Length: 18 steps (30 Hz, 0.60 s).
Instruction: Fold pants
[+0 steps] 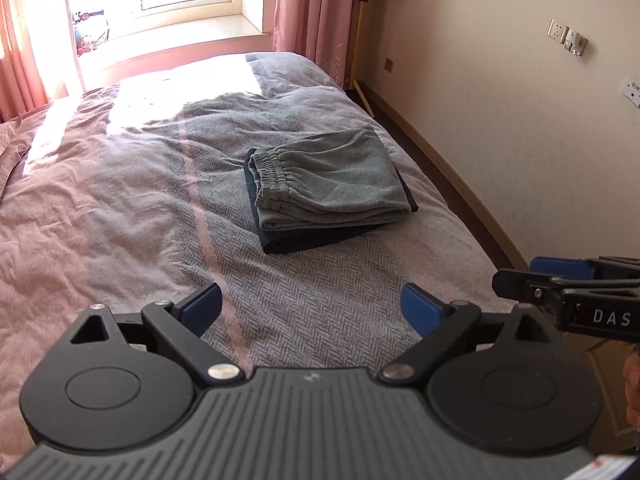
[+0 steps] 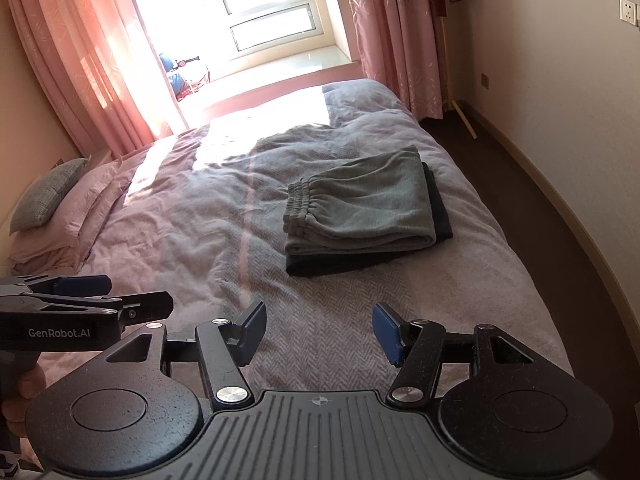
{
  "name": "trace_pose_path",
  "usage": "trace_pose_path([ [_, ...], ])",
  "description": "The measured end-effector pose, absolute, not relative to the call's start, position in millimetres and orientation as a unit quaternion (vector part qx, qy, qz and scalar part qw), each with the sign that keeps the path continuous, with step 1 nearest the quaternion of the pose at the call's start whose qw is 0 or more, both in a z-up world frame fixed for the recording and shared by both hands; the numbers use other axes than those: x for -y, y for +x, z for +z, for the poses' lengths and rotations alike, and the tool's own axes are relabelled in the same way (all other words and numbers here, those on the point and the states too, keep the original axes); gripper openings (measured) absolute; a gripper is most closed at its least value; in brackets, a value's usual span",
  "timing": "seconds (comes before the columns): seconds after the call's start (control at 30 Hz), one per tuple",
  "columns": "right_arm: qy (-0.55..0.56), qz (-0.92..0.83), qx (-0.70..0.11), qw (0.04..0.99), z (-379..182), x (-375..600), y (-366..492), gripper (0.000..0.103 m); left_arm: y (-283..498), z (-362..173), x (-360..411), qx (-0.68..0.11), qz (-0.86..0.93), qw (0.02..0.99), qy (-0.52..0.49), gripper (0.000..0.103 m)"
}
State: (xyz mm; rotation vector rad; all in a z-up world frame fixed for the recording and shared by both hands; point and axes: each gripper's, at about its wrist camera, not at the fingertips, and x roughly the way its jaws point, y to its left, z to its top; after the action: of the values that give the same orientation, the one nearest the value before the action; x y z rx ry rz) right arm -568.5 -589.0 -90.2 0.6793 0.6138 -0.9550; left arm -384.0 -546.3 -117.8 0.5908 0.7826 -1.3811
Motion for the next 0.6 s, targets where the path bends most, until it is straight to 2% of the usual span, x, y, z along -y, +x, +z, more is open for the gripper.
trace_pose_path([
  [0.6,0.324,-0.438,-0.296,0.785,-98.5,609.4,-571.7,0.056,-391.6,-127.5,567.3,-0.352,-0.611,0.655,0.272,0.094],
])
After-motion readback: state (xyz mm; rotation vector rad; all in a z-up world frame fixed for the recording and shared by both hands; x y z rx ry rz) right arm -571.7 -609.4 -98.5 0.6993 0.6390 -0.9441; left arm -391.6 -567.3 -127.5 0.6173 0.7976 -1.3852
